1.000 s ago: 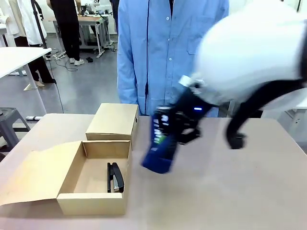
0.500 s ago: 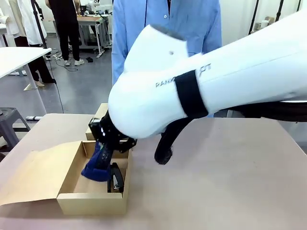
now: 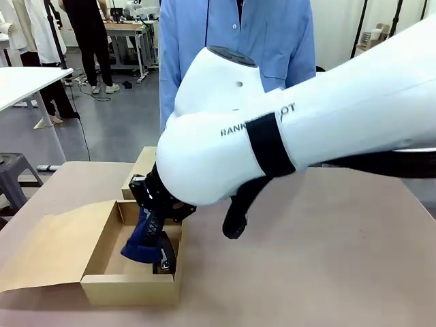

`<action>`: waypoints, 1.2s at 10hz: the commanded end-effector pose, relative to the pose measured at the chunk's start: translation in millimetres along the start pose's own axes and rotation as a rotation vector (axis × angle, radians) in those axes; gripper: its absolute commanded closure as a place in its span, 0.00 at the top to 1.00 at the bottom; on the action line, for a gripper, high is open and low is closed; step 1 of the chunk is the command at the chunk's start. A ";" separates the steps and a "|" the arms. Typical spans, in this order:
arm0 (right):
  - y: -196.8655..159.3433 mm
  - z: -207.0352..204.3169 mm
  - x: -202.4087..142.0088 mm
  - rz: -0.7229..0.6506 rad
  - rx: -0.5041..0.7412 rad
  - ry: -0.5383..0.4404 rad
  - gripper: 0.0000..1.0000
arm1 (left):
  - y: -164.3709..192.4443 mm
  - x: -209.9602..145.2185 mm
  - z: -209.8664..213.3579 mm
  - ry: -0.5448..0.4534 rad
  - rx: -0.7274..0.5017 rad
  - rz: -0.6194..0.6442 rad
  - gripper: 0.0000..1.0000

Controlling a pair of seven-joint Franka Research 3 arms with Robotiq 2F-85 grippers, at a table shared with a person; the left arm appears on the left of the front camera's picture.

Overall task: Place items inside the box.
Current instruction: Pick up a Pencil pouch or Stapler and place it inside the Mailer Box closest to the robot.

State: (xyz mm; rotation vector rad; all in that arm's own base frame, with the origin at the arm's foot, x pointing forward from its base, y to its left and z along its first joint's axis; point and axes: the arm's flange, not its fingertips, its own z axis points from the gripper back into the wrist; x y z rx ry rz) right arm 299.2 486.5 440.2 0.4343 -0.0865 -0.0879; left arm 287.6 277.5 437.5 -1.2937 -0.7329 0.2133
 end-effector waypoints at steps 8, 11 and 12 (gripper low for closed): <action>48.6 -99.7 14.4 0.056 -0.218 0.042 0.07 | -1.9 0.1 -0.6 -0.014 -0.021 -0.024 1.00; 50.4 -118.4 16.0 0.021 -0.278 0.096 0.07 | -1.9 0.1 -0.6 -0.014 -0.021 -0.024 1.00; 49.0 -121.6 16.2 0.016 -0.289 0.092 0.07 | -1.9 0.1 -0.6 -0.014 -0.021 -0.024 1.00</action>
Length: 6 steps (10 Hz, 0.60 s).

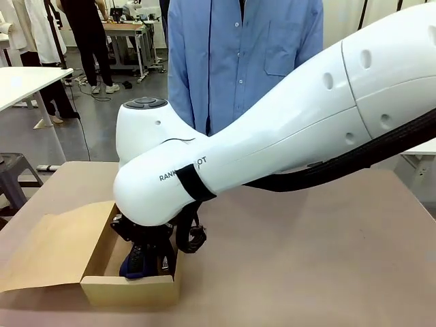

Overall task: Place items inside the box.
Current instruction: Pick up a Pencil pouch or Stapler and place it inside the Mailer Box closest to the robot.

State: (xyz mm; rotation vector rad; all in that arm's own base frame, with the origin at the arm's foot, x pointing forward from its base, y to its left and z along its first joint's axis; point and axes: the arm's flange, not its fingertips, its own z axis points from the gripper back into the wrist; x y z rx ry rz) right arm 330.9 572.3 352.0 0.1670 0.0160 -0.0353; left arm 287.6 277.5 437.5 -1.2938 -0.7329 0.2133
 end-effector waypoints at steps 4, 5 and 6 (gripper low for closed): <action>5.2 -3.2 1.2 -0.044 -0.020 -0.005 0.07 | -2.0 0.1 -0.7 -0.014 -0.021 -0.024 1.00; 4.5 -2.6 1.5 -0.038 -0.024 -0.007 0.42 | -2.0 0.1 -0.7 -0.014 -0.021 -0.024 1.00; 3.6 -1.5 1.4 -0.035 -0.017 -0.007 0.65 | -2.0 0.1 -0.7 -0.014 -0.021 -0.024 1.00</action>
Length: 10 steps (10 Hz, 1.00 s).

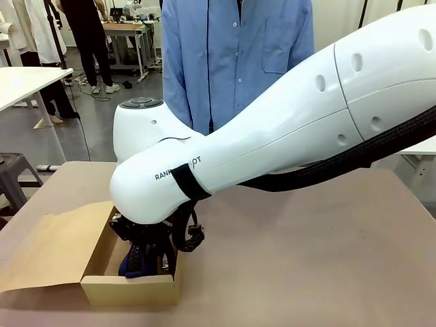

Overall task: Place items inside the box.
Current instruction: Pick up a Pencil pouch or Stapler and place it inside the Mailer Box closest to the robot.

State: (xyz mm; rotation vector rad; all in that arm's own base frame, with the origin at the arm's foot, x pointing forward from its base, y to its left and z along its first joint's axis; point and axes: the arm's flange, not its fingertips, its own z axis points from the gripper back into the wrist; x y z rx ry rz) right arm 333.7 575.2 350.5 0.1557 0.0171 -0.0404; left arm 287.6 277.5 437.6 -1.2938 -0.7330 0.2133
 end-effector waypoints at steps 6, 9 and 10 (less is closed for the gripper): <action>-14.1 12.9 -1.8 -0.056 0.063 -0.043 1.00 | -1.9 0.1 -0.7 -0.014 -0.021 -0.023 1.00; -42.4 43.2 -3.1 -0.089 0.146 -0.094 1.00 | -1.9 0.1 -0.7 -0.014 -0.021 -0.023 1.00; -69.4 68.6 -5.9 -0.090 0.213 -0.102 1.00 | -1.9 0.1 -0.7 -0.014 -0.021 -0.023 1.00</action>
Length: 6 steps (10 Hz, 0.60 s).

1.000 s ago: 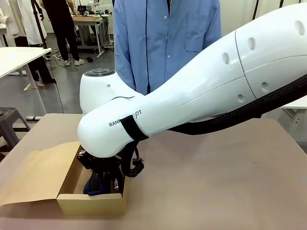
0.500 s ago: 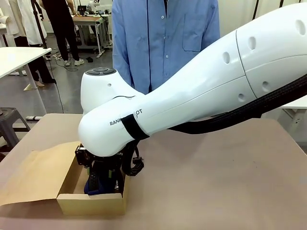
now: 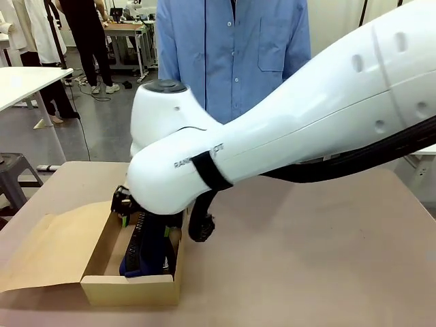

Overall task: Place items inside the box.
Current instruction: Pick up a Pencil pouch or Stapler and place it inside the Mailer Box closest to the robot.

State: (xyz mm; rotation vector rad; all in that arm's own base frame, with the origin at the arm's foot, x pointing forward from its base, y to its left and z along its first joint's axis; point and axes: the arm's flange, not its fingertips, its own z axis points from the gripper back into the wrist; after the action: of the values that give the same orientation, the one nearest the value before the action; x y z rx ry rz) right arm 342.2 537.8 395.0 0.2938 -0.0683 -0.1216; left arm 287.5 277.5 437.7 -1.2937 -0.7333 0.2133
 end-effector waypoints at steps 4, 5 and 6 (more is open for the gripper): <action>-211.3 182.9 -14.8 -0.089 0.411 0.148 1.00 | -1.8 0.1 -0.8 -0.014 -0.021 -0.023 1.00; -266.6 211.7 -14.9 -0.123 0.550 0.242 1.00 | -1.8 0.1 -0.8 -0.014 -0.021 -0.023 1.00; -307.3 223.9 -14.8 -0.139 0.659 0.293 1.00 | -1.8 0.1 -0.8 -0.014 -0.021 -0.023 1.00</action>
State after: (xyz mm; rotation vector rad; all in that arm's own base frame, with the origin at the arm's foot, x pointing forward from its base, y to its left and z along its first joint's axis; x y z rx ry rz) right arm 287.2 280.0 538.8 0.9079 0.1209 -0.1533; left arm 287.3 277.6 438.0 -1.2937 -0.7348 0.2133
